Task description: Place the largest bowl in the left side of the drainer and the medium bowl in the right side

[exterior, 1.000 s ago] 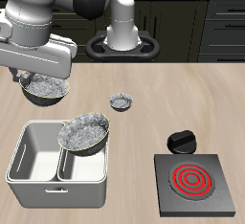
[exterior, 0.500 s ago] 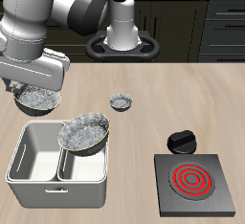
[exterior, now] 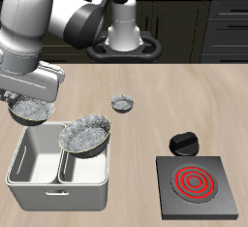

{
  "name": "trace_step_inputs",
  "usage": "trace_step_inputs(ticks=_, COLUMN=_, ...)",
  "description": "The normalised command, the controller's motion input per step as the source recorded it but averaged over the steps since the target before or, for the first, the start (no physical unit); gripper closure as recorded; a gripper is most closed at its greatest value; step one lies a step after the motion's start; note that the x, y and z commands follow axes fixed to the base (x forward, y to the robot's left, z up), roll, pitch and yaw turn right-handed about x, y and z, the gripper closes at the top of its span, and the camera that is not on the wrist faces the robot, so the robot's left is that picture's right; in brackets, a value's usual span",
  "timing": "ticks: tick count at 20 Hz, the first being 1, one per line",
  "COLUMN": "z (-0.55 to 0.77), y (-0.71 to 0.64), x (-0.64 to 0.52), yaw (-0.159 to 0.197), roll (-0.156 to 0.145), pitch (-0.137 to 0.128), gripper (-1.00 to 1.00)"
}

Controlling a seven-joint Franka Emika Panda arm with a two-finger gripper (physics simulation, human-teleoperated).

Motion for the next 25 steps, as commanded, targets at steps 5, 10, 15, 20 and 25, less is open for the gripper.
trace_step_inputs(ticks=5, z=-0.18, y=-0.1, x=0.01, yaw=0.006, roll=-0.021, pitch=0.017, gripper=1.0)
trace_step_inputs(ticks=10, z=-0.12, y=-0.02, x=0.02, yaw=0.033, roll=-0.012, pitch=0.014, gripper=1.0)
trace_step_inputs(ticks=15, z=-0.13, y=0.22, x=0.02, yaw=0.074, roll=0.028, pitch=0.004, gripper=-1.0)
trace_step_inputs(ticks=20, z=-0.1, y=0.25, x=0.06, yaw=0.034, roll=0.054, pitch=0.017, gripper=-1.0)
trace_step_inputs(ticks=25, z=0.16, y=0.12, x=-0.05, yaw=0.02, roll=0.011, pitch=-0.019, gripper=-1.0)
